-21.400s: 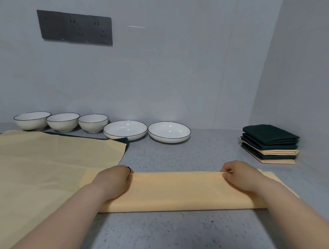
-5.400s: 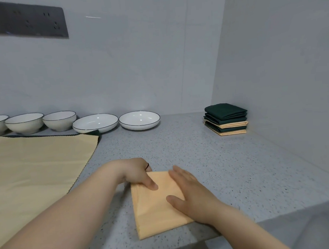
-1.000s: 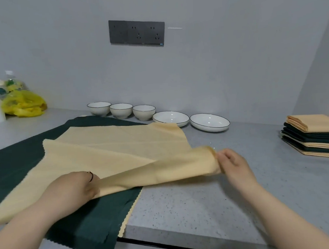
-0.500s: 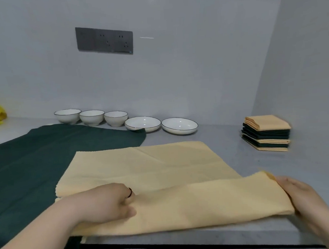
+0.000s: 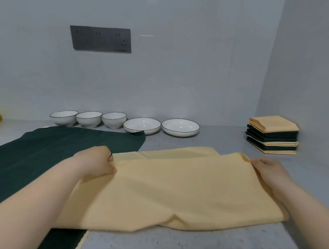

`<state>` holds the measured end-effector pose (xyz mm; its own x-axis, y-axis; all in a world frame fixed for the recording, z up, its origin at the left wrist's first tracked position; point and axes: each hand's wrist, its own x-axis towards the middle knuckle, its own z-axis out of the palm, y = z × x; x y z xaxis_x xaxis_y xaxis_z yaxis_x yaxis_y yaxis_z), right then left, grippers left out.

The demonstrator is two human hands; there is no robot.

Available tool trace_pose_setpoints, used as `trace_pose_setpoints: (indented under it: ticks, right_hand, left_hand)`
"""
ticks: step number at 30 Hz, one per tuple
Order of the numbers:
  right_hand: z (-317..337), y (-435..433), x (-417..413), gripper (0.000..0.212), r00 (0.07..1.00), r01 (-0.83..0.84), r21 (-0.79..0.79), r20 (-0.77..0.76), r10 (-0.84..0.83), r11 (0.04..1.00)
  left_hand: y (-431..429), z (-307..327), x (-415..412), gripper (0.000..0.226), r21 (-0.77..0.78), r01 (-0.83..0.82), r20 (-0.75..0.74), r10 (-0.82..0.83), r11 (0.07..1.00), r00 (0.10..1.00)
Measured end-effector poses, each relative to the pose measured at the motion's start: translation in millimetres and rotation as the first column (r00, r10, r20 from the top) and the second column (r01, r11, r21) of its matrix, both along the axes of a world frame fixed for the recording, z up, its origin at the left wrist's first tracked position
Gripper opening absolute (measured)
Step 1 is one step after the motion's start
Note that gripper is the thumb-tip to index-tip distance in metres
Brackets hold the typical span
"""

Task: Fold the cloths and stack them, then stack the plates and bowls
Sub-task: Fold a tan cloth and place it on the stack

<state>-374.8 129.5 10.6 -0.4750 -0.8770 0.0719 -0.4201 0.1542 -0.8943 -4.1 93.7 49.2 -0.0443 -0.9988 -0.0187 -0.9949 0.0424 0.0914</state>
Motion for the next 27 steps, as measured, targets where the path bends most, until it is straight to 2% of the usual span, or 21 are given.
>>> trace_pose_setpoints:
  ticks: [3, 5, 8, 11, 12, 15, 16, 19, 22, 24, 27]
  right_hand:
    - [-2, -32, 6, 0.030, 1.000, 0.023, -0.005, -0.003, -0.023, 1.000]
    - [-6, -49, 9, 0.031, 0.999, 0.039, 0.014, -0.013, -0.039, 0.999]
    - [-12, -71, 14, 0.025, 1.000, 0.028, 0.024, 0.005, -0.028, 0.999]
    - [-17, -84, 18, 0.042, 0.999, -0.048, 0.039, -0.012, 0.049, 0.998]
    - [-18, -88, 19, 0.040, 0.995, -0.072, 0.060, -0.060, 0.075, 0.996]
    - [-21, -92, 20, 0.010, 0.953, -0.100, 0.124, -0.272, 0.131, 0.987]
    - [-22, -94, 17, 0.009, 0.933, -0.092, 0.131, -0.335, 0.131, 0.987]
    - [-21, -93, 1, 0.035, 0.900, -0.061, 0.124, -0.422, 0.108, 0.990]
    - [-17, -85, -21, 0.040, 0.892, -0.007, 0.151, -0.447, 0.075, 0.988]
    - [-16, -77, -37, 0.038, 0.896, 0.020, 0.160, -0.441, 0.053, 0.987]
    - [-14, -68, -59, 0.027, 0.914, 0.048, 0.191, -0.404, 0.034, 0.980]
  left_hand:
    - [-22, -24, -1, 0.033, -0.139, -0.081, -0.064, 0.073, 0.987, 0.995]
    - [-35, -39, -2, 0.031, -0.176, -0.104, -0.115, 0.084, 0.979, 0.990]
    - [-55, -57, 0, 0.033, -0.134, -0.081, -0.124, 0.065, 0.988, 0.990]
    - [-70, -64, 2, 0.032, -0.126, -0.063, -0.089, 0.051, 0.990, 0.995]
    - [-73, -63, 2, 0.033, -0.137, -0.055, -0.067, 0.046, 0.989, 0.997]
    - [-80, -56, 2, 0.026, -0.142, -0.048, -0.047, 0.042, 0.989, 0.998]
    - [-82, -53, 1, 0.024, -0.130, -0.040, -0.036, 0.036, 0.991, 0.999]
    - [-83, -46, -8, 0.034, -0.104, 0.020, 0.047, -0.016, 0.994, 0.999]
    - [-84, -41, -26, 0.034, -0.071, 0.091, 0.089, -0.085, 0.993, 0.992]
    - [-85, -39, -41, 0.031, -0.009, 0.146, 0.063, -0.145, 0.989, 0.987]
    - [-87, -36, -57, 0.023, 0.067, 0.203, -0.060, -0.199, 0.977, 0.978]
